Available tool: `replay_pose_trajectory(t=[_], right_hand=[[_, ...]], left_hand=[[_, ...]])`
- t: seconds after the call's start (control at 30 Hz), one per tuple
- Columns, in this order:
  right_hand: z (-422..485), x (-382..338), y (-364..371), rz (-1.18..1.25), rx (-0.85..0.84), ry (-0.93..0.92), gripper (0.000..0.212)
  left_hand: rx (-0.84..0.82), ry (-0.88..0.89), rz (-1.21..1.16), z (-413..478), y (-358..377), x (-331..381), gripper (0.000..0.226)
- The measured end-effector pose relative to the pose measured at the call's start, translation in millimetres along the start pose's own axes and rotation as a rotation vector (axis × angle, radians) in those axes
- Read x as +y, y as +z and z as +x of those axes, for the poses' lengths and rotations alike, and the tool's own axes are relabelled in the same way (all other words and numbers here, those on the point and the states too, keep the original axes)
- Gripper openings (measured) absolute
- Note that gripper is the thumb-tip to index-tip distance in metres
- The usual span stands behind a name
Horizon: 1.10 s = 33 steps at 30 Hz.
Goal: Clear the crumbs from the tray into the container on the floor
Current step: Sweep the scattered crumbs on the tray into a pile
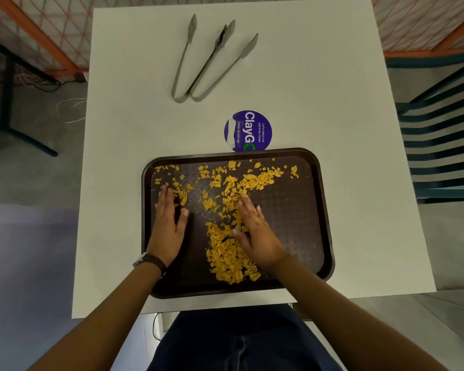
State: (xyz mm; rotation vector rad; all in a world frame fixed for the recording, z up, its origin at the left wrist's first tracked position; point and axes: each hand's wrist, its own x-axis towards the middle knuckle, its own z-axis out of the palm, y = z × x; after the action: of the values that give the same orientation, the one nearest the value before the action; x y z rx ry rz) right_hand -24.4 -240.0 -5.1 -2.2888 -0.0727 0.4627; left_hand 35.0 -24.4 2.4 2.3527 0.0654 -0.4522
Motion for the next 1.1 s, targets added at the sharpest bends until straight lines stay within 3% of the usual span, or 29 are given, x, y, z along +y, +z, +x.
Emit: replay_pose_trajectory(t=[0.23, 0.37, 0.6, 0.73, 0.93, 1.1], right_hand=[[-17, 36, -41, -0.104, 0.136, 0.188, 0.065], [-29, 61, -51, -0.184, 0.215, 0.289, 0.074], [-30, 57, -42, -0.213, 0.194, 0.281, 0.078], [-22, 50, -36, -0.186, 0.184, 0.268, 0.076], [-1, 24, -11, -0.256, 0.165, 0.302, 0.079], [6, -10, 18, -0.137, 0.053, 0.135, 0.079]], left_hand=[[-0.01, -0.054, 0.06, 18, 0, -8, 0.066], [0.01, -0.012, 0.179, 22, 10, -6, 0.066], [-0.224, 0.163, 0.146, -17, 49, 20, 0.07], [-0.308, 0.139, 0.065, -26, 57, 22, 0.07], [-0.164, 0.102, -0.004, -19, 29, 20, 0.069], [-0.102, 0.115, 0.02, -14, 10, 12, 0.065]])
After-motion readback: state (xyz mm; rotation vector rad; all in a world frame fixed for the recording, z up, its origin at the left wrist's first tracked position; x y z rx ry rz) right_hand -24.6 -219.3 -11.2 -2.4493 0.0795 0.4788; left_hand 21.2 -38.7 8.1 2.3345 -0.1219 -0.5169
